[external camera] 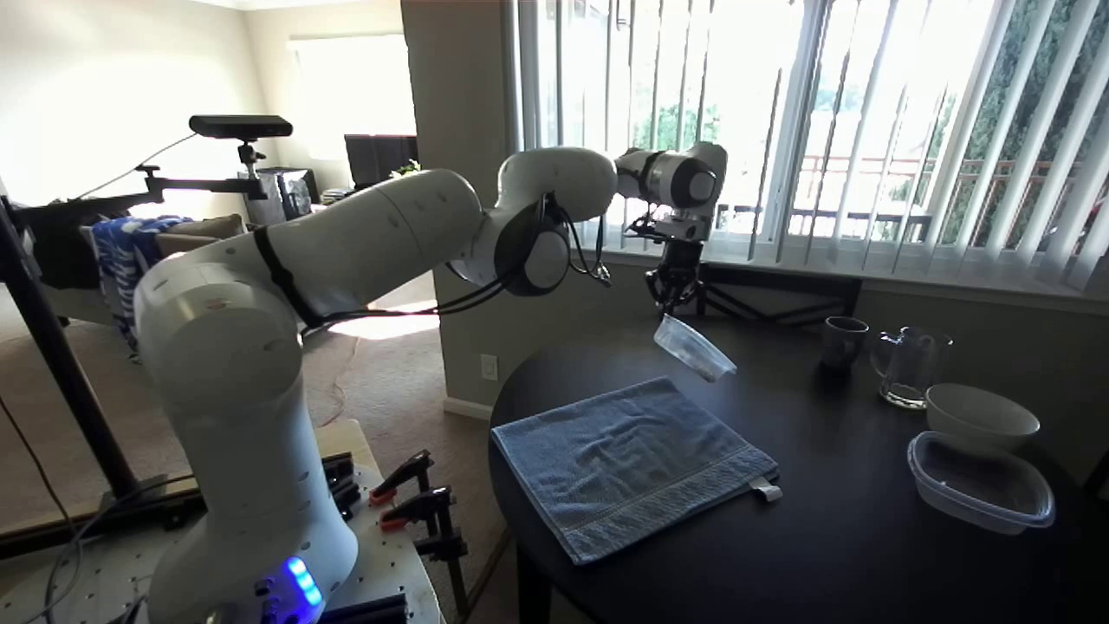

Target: Pour the candy out of the bowl and onto the blue towel.

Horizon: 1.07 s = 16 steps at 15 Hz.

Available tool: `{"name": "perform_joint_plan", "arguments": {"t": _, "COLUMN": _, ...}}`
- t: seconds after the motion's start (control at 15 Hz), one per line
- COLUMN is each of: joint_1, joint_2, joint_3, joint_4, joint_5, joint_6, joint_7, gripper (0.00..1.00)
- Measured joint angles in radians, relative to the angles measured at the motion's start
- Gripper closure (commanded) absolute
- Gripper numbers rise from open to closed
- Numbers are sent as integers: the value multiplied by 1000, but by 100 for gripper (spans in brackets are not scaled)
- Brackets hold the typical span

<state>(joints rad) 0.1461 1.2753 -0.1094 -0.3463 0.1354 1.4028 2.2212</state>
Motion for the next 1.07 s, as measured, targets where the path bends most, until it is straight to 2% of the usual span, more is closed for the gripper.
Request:
{"name": "perform_joint_plan", "arguments": {"t": 0.4, "joint_1": 8, "joint_2": -26, "joint_3": 3, "joint_4": -9, "joint_5": 0, "joint_6": -394, "joint_7": 25, "gripper": 97}}
{"name": "perform_joint_plan", "arguments": {"t": 0.8, "joint_1": 0, "joint_2": 19, "joint_3": 27, "joint_4": -93, "joint_5": 1, "joint_6": -599, "joint_7": 25, "gripper": 97}}
{"name": "perform_joint_plan", "arguments": {"t": 1.07, "joint_1": -22, "joint_2": 97, "joint_3": 45, "joint_4": -98, "joint_5": 1, "joint_6": -750, "joint_7": 13, "gripper": 97}}
